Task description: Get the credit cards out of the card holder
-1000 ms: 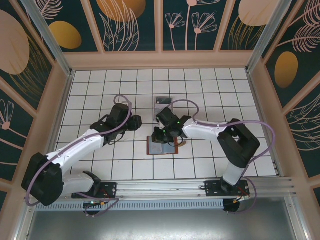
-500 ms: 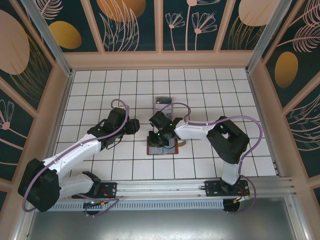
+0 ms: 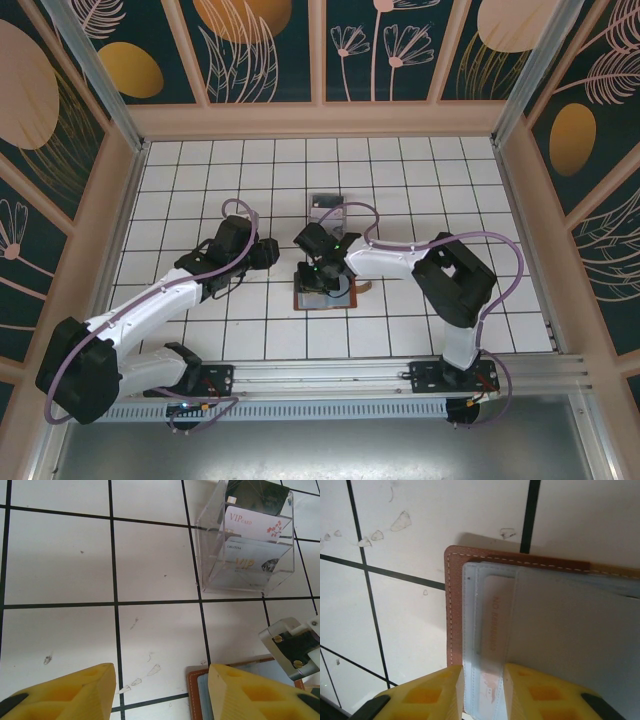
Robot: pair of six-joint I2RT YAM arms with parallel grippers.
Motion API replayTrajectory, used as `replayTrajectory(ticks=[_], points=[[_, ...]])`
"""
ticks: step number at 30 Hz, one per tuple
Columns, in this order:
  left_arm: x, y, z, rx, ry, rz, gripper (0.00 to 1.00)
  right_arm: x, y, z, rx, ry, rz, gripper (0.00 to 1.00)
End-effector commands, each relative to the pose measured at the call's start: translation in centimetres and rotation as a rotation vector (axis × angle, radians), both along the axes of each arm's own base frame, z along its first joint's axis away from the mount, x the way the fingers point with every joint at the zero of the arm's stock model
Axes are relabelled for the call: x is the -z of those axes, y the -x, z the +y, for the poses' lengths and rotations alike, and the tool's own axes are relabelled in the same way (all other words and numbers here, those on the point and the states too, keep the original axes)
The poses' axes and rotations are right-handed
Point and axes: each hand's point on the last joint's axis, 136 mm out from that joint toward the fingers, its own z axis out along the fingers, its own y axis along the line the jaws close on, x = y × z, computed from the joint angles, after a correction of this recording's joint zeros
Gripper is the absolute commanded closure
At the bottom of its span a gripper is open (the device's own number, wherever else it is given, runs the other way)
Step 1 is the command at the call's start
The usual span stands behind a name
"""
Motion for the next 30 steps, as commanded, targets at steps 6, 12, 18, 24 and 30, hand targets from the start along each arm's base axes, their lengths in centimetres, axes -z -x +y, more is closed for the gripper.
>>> replayTrajectory(ticks=[6,12,18,24,30], points=[[-0.2,-0.2,-0.2,0.014,0.006,-0.012,0.47,0.1,-0.2,-2.7,0.033,0.199,-0.044,0.68],[-0.2,-0.3,-0.3,0.019,0.009,-0.011,0.47,-0.5,-0.4,-3.7,0.034,0.307,-0.081,0.65],[-0.1,-0.3,-0.6,0.029,0.014,-0.008,0.47,-0.9,-0.7,-5.3,0.026,0.445,-0.131,0.58],[0.0,-0.4,-0.9,0.037,0.020,-0.003,0.47,-0.9,-0.6,-5.9,0.026,0.482,-0.136,0.55],[-0.2,-0.7,-1.3,0.048,0.027,-0.002,0.47,-1.8,-0.6,-7.1,0.054,0.521,-0.162,0.50]])
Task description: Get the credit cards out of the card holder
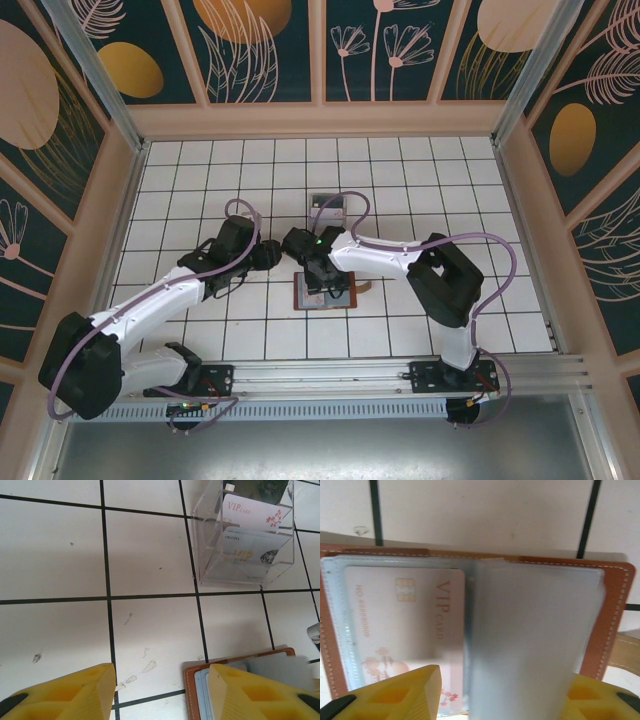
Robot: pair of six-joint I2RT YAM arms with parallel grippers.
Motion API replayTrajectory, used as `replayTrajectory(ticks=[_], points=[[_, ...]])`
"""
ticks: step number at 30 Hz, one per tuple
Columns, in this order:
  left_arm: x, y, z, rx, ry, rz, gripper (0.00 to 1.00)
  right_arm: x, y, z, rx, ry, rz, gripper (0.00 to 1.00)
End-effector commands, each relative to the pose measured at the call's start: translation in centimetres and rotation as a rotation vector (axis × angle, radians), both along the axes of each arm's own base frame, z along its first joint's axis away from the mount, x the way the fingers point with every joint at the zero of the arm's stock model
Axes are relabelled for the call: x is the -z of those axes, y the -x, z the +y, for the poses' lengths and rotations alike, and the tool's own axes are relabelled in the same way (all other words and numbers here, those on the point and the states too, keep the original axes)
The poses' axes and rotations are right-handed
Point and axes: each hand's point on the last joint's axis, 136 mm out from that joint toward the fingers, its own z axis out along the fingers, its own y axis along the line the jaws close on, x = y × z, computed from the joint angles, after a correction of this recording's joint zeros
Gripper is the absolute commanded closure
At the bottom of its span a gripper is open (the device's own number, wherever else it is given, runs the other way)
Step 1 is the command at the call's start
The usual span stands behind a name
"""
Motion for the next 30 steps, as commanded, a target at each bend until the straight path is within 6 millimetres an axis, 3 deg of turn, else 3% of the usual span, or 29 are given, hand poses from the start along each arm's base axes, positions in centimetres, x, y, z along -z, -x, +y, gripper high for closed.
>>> replayTrajectory(ticks=[1,9,16,24,30], points=[[-0.9,-0.8,-0.9,0.029,0.026,-0.029,0.47,-1.2,-0.1,-1.5,0.033,0.064,-0.045,0.49],[1.2,-0.3,-3.8,0.149,0.087,0.077,0.52,-0.9,0.0,-3.7,0.067,0.071,-0.057,0.47],[4.0,0.5,-4.7,0.183,0.071,0.194,0.53,-0.2,-0.2,-5.1,0.091,0.063,-0.056,0.46],[4.6,1.7,-7.0,0.214,0.079,0.215,0.54,1.1,0.1,-6.2,0.116,0.050,-0.036,0.46],[5.4,2.8,-8.7,0.245,0.070,0.237,0.56,-0.2,-0.3,-6.8,0.149,0.027,-0.056,0.47]])
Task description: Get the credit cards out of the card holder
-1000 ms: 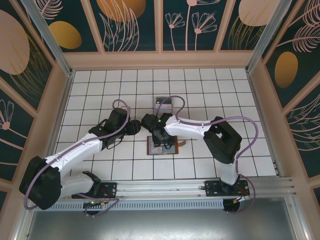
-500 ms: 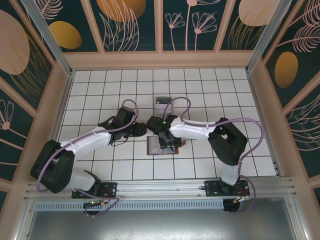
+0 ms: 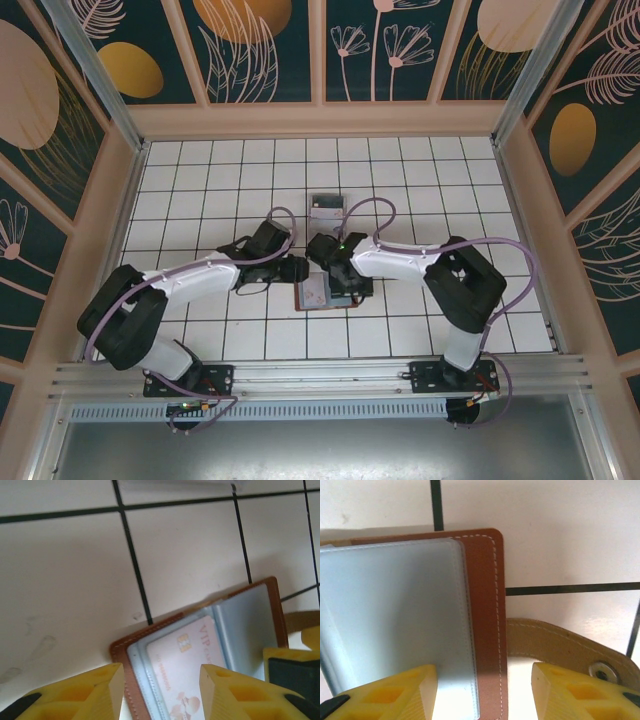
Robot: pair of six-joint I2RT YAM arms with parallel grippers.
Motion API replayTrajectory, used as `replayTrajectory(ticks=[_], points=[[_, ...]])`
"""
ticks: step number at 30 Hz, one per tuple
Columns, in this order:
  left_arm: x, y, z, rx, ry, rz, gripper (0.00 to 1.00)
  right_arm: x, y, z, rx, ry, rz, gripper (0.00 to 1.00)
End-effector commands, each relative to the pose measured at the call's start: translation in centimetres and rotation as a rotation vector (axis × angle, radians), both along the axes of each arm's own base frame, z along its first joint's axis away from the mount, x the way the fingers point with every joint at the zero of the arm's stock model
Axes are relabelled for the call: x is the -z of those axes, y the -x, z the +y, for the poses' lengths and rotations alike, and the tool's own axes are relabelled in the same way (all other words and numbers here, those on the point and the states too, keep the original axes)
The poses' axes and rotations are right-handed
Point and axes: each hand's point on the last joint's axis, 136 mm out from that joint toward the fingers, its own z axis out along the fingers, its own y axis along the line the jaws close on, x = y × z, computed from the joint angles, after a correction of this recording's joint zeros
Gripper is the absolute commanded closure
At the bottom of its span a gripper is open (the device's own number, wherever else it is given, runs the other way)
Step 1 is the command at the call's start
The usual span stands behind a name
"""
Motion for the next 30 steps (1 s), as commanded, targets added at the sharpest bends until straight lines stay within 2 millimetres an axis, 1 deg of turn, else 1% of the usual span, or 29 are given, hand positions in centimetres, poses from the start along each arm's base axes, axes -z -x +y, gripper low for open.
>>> replayTrajectory(ticks=[1,3,6,11,13,18,21,25,30], points=[[-0.6,-0.3,-1.1,-0.007,0.031,-0.006,0.57,-1.9,-0.7,-0.7,0.048,-0.030,-0.052,0.47],[-0.5,-0.2,-1.1,-0.012,0.027,-0.004,0.58,-2.5,-1.0,-0.4,0.049,-0.067,-0.062,0.48],[0.0,0.3,-1.0,-0.015,0.026,0.017,0.59,-3.3,-1.3,0.7,0.044,-0.146,-0.066,0.50],[0.8,1.0,-0.8,-0.017,0.016,0.046,0.59,-4.7,-1.8,3.6,0.013,-0.321,-0.070,0.57],[1.1,1.3,-0.6,-0.023,0.008,0.055,0.60,-4.8,-1.5,5.0,-0.002,-0.409,-0.040,0.61],[1.6,1.9,-0.5,-0.030,-0.002,0.071,0.63,-4.6,-1.5,7.2,-0.004,-0.555,0.006,0.68],[2.0,2.3,-0.3,-0.032,-0.007,0.083,0.65,-4.6,-1.7,8.1,-0.008,-0.610,0.019,0.72],[2.7,2.6,0.0,-0.036,-0.028,0.096,0.66,-3.9,-1.7,8.7,-0.006,-0.640,0.043,0.78],[3.5,2.9,0.3,-0.037,-0.046,0.113,0.66,-3.0,-1.4,9.2,-0.008,-0.658,0.073,0.79]])
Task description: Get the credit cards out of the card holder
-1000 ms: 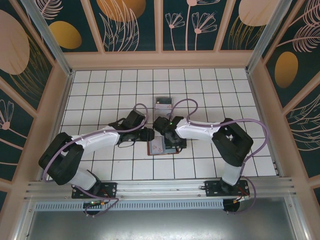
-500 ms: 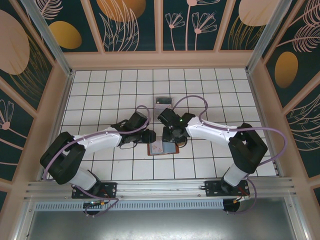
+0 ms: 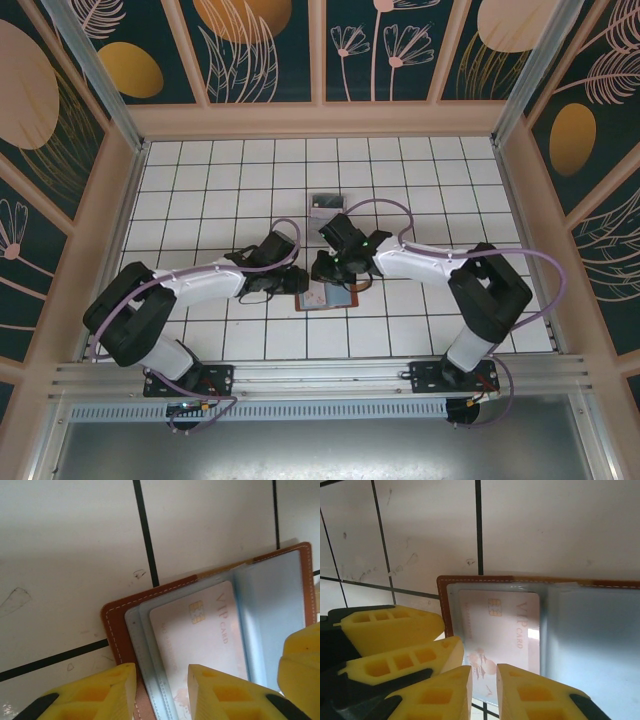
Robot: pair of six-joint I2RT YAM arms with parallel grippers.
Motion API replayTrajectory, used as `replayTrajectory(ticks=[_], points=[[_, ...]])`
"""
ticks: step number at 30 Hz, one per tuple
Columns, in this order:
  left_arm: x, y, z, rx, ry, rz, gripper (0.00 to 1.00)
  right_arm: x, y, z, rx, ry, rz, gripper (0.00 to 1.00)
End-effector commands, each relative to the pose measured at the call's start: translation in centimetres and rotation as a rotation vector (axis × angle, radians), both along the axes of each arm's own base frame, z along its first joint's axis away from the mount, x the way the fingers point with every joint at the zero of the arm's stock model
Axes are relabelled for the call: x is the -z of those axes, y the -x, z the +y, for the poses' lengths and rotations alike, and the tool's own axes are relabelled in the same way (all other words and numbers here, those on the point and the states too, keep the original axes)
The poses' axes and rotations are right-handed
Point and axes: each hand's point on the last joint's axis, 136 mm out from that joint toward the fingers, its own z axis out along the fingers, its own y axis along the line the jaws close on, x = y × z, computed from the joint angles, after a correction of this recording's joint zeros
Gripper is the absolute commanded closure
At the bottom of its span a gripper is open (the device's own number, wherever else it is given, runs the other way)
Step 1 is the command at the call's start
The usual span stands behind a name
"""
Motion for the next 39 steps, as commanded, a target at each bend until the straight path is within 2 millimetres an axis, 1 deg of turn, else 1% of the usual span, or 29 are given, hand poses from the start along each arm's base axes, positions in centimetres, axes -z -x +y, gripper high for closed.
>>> replayTrajectory(ticks=[1,5,11,17,24,28,35,39], points=[[1.2,0.7,0.5,-0.011,-0.027,0.030,0.66,0.8,0.2,0.6,-0.007,-0.035,0.031,0.80],[1.4,0.8,0.7,-0.016,-0.035,0.035,0.68,1.4,0.4,0.7,-0.015,-0.032,0.044,0.80],[2.0,0.9,1.1,-0.017,-0.058,0.043,0.71,2.7,0.7,0.2,-0.017,-0.002,0.063,0.79],[2.4,1.0,1.5,-0.016,-0.087,0.046,0.71,3.8,0.8,-0.6,-0.011,0.048,0.068,0.78],[2.5,1.0,1.7,-0.016,-0.096,0.045,0.72,5.0,1.1,-1.9,0.000,0.108,0.074,0.78],[2.5,0.9,1.7,-0.014,-0.101,0.041,0.72,5.1,1.1,-2.3,0.004,0.134,0.070,0.78],[2.6,0.7,1.8,-0.012,-0.119,0.038,0.72,4.2,0.7,-2.6,0.012,0.149,0.050,0.77],[2.5,0.4,2.0,-0.007,-0.140,0.027,0.72,4.2,0.8,-2.6,0.010,0.151,0.051,0.76]])
